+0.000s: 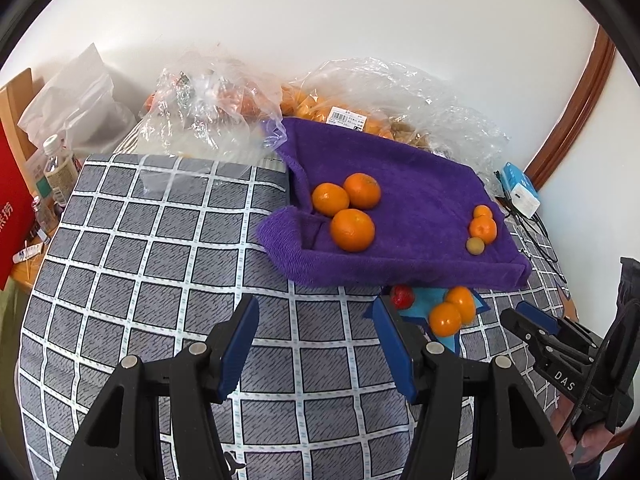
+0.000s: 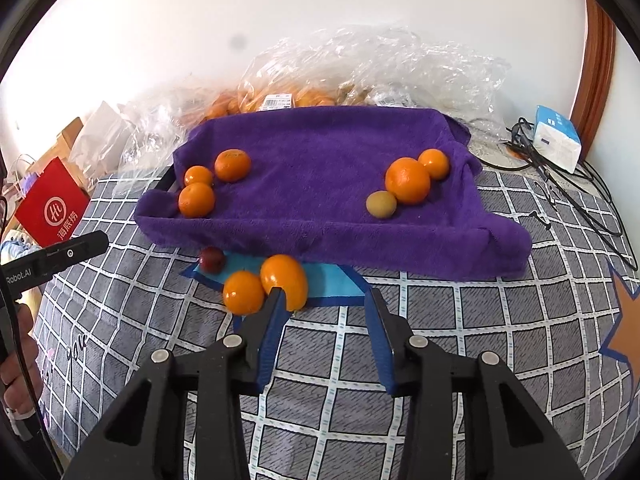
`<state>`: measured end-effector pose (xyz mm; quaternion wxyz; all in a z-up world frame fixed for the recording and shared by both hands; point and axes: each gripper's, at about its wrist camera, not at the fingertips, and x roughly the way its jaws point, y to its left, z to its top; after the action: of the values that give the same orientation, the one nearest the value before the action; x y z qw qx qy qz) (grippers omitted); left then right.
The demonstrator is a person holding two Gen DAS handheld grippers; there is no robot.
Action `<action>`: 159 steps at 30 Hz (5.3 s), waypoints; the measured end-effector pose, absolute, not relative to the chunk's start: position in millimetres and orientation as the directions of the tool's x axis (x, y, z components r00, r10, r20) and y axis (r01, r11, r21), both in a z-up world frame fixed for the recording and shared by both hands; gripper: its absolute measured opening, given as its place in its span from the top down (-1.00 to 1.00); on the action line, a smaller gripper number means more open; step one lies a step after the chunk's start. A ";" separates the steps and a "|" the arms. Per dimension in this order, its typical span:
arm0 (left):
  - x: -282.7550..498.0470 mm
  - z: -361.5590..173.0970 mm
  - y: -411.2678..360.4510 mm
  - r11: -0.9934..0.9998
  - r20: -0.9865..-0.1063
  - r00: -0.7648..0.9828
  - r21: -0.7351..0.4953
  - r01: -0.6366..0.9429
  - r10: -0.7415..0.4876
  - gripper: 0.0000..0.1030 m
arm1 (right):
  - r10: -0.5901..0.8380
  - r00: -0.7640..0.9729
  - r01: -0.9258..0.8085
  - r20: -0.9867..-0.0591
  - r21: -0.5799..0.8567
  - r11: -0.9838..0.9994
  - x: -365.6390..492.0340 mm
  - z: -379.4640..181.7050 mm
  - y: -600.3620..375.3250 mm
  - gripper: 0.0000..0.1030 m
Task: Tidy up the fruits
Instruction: 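Move both tools back toward the fruit on the blue star cloth, then grasp an oval orange with the right tool, then grasp the red fruit with the left tool while the right tool holds its orange, then carry the red fruit over the towel while the right tool carries its orange there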
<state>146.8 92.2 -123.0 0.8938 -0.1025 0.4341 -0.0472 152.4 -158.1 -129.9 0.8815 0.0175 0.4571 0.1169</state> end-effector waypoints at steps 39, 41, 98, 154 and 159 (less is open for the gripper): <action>147.9 -155.8 116.6 0.968 -0.788 0.593 -0.244 -0.057 -0.164 -0.11 | 0.275 0.496 -0.263 -0.824 0.159 0.952 174.1 -161.2 -127.6 0.50; 149.4 -159.6 118.3 0.965 -0.791 0.587 -0.253 -0.061 -0.170 -0.11 | 0.273 0.497 -0.268 -0.823 0.154 0.951 177.8 -161.9 -124.3 0.49; 214.8 -175.0 3.0 0.964 -0.850 0.463 -0.263 0.038 -0.250 0.57 | 0.239 0.541 -0.145 -0.806 0.191 0.971 158.0 -164.8 -224.3 0.40; 220.1 -117.4 50.7 0.959 -0.791 0.555 -0.280 0.049 -0.259 0.57 | 0.197 0.606 -0.136 -0.770 0.144 0.980 201.7 -114.7 -196.9 0.40; 224.2 -119.7 54.3 0.960 -0.791 0.556 -0.278 0.043 -0.254 0.57 | 0.197 0.606 -0.135 -0.771 0.144 0.980 205.7 -116.6 -198.7 0.40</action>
<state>224.2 54.3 -119.7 0.8747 -0.1139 0.4633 -0.0850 205.7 -198.7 -116.6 0.8955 0.0356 0.4339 0.0927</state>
